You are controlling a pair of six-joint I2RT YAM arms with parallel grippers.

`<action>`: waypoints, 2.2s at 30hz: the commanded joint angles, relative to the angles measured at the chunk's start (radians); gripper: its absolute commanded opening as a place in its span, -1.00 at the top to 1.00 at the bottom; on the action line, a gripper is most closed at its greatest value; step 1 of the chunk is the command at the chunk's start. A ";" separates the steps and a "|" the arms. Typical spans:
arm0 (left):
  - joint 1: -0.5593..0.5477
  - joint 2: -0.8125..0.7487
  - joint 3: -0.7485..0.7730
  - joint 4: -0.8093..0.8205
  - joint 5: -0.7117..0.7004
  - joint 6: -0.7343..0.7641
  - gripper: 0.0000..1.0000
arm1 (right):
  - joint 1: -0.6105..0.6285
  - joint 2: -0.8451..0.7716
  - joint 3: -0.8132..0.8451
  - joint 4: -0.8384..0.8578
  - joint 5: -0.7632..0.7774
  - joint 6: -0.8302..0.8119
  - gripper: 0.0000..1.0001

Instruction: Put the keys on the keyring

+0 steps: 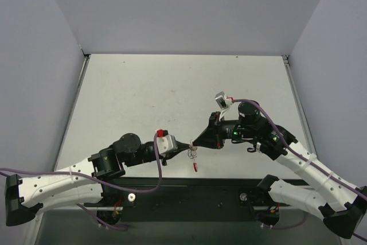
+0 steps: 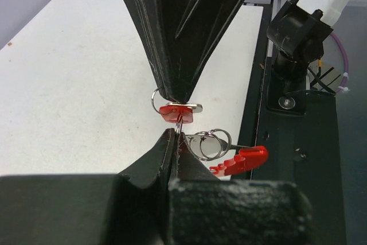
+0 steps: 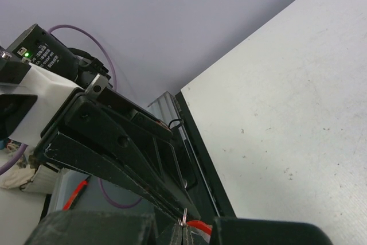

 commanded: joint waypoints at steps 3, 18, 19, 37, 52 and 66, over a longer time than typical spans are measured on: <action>-0.022 -0.021 0.055 0.055 -0.062 0.025 1.00 | 0.001 -0.015 0.026 0.027 -0.028 -0.003 1.00; -0.074 -0.071 0.040 0.061 -0.156 0.070 1.00 | -0.014 -0.013 0.021 0.041 -0.036 0.001 1.00; -0.075 -0.068 0.044 0.061 -0.167 0.068 1.00 | -0.014 -0.011 0.021 0.041 -0.036 0.001 1.00; -0.108 -0.009 0.063 0.061 -0.300 0.068 1.00 | -0.014 -0.013 0.018 0.042 -0.045 0.015 1.00; -0.126 -0.097 0.032 0.072 -0.256 0.096 1.00 | -0.017 -0.018 0.011 0.045 -0.027 0.009 1.00; -0.146 -0.044 0.055 0.076 -0.279 0.099 1.00 | -0.019 -0.013 0.012 0.047 -0.028 0.015 1.00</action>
